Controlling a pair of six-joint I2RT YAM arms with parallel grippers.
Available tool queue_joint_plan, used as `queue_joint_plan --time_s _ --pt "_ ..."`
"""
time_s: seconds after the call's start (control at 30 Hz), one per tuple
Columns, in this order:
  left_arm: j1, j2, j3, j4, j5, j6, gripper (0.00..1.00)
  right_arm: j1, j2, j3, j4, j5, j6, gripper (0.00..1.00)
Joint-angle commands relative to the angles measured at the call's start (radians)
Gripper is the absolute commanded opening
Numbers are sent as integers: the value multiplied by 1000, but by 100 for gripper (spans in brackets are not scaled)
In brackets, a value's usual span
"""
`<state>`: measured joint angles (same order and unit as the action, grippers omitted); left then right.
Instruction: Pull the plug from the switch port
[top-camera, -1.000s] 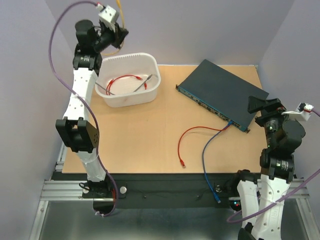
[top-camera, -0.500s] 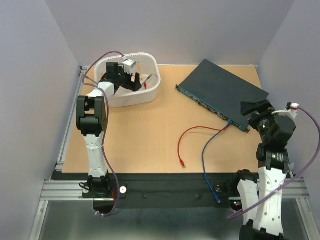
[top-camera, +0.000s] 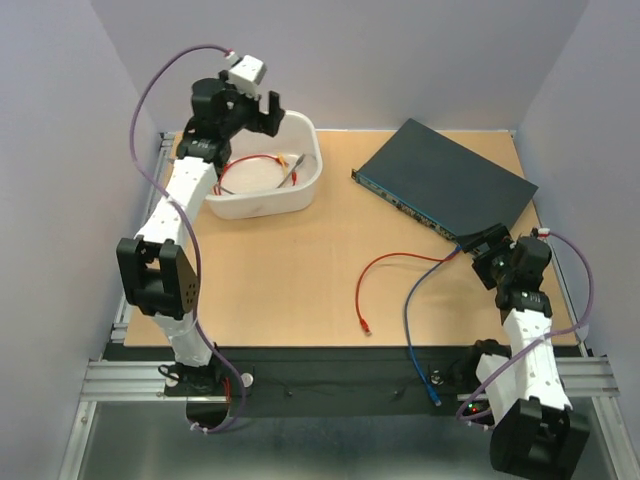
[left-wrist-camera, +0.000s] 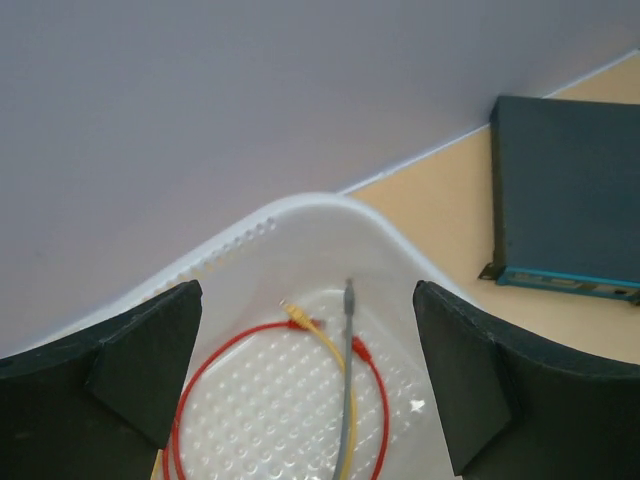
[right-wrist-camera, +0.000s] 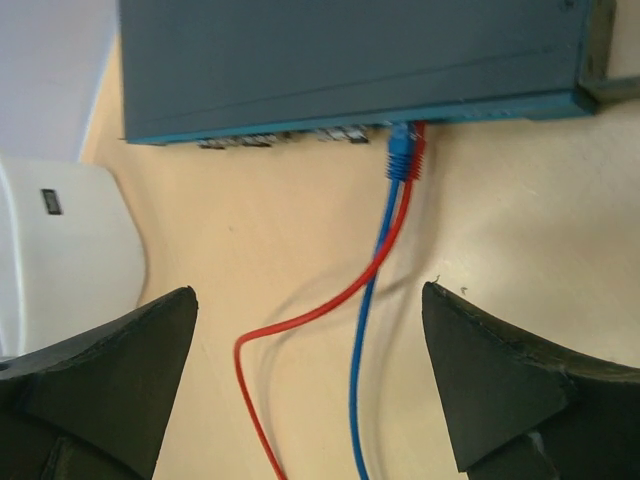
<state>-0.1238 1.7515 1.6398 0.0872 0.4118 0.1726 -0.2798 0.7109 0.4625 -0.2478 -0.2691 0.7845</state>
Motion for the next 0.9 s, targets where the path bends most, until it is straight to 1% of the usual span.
queue_joint_plan --time_s 0.0,0.03,0.07,0.1,0.13,0.23,0.27,0.3,0.4,0.43,0.47,0.5,0.53,0.6,0.67,0.7,0.77,0.8,0.87 --pt "-192 2 63 -151 -55 59 99 5 62 -57 181 -10 42 97" --pt "-227 14 72 -162 -38 76 99 5 73 -70 199 -4 47 94" --pt "-296 49 93 -170 -25 108 99 5 90 -90 218 -2 53 91" --pt "-328 71 109 -182 -22 119 99 4 97 -99 240 11 58 89" --pt "-396 97 148 -185 -43 134 99 4 107 -107 274 19 62 86" --pt "-479 215 213 -201 -88 188 99 5 159 -139 334 27 59 85" --pt "-517 244 233 -205 -84 197 99 2 171 -145 344 22 59 81" --pt "-536 299 282 -217 -74 206 99 1 185 -148 357 19 61 79" --pt "-589 374 359 -283 -15 229 99 -7 205 -170 389 10 68 75" --pt "-599 384 368 -315 40 240 99 -10 202 -179 389 21 68 75" --pt "-606 390 370 -331 74 246 95 -15 191 -183 390 27 65 75" --pt "-620 394 362 -345 105 252 92 -16 185 -188 392 34 62 73" --pt "-628 393 351 -375 157 260 81 -21 179 -193 392 42 55 73" --pt "-645 384 289 -432 212 274 72 -25 180 -194 390 36 47 72" --pt "-652 370 214 -445 226 310 67 -29 183 -196 392 27 42 72" --pt "-658 355 133 -442 222 323 67 -29 183 -196 393 22 41 72" --pt "-671 347 68 -406 168 344 67 -29 182 -194 393 21 38 72" --pt "-672 347 20 -361 141 347 67 -29 180 -194 392 22 38 72" --pt "-678 355 -3 -321 81 355 68 -29 182 -196 392 30 41 72"
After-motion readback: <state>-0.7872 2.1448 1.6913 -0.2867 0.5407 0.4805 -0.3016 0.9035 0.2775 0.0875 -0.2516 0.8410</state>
